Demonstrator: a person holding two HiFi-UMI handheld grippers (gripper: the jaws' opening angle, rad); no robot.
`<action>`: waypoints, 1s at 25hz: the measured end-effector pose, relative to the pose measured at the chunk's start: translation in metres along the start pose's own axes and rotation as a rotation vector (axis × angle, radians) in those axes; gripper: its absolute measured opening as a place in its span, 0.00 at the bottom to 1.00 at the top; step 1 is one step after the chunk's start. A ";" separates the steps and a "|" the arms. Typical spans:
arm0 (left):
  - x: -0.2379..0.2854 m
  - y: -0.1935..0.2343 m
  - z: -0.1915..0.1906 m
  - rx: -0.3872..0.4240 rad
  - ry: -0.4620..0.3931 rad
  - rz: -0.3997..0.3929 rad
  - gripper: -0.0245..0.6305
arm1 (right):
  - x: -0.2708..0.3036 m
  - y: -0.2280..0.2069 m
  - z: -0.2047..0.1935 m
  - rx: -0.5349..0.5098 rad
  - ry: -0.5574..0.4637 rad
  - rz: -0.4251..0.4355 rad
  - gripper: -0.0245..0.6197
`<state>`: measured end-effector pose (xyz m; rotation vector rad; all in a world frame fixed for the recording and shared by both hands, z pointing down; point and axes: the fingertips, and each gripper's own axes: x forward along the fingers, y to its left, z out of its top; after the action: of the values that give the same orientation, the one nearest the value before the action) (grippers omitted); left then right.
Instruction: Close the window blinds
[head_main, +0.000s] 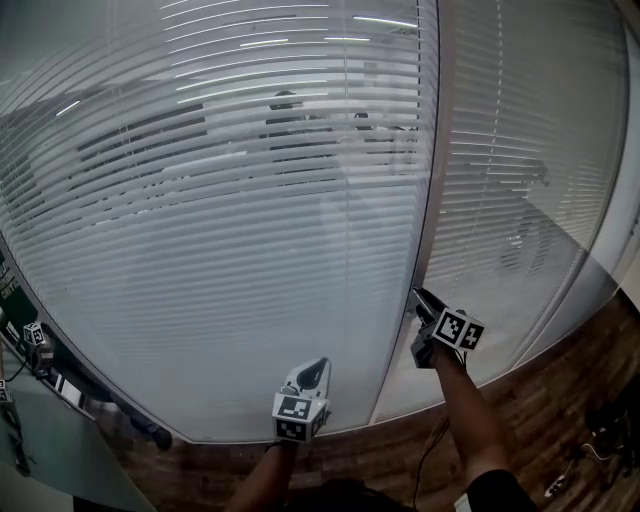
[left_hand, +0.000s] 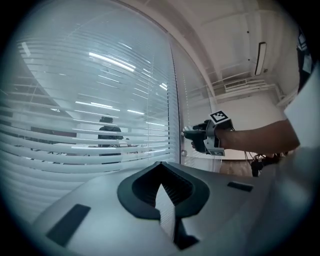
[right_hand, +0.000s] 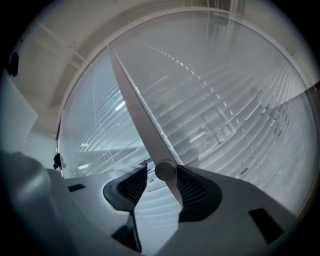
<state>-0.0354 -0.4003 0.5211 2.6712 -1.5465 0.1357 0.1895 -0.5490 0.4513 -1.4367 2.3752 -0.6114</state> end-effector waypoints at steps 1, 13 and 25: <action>0.000 0.001 -0.001 0.001 0.001 0.001 0.03 | 0.001 -0.001 0.001 0.004 -0.003 -0.015 0.32; -0.006 0.012 -0.003 -0.007 0.003 0.021 0.03 | 0.002 -0.001 0.006 -0.176 0.005 -0.122 0.23; -0.012 0.027 -0.004 -0.013 0.013 0.045 0.03 | 0.002 0.015 0.004 -0.799 0.135 -0.197 0.23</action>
<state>-0.0655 -0.4030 0.5234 2.6210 -1.5993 0.1435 0.1792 -0.5457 0.4406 -1.9926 2.7497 0.2722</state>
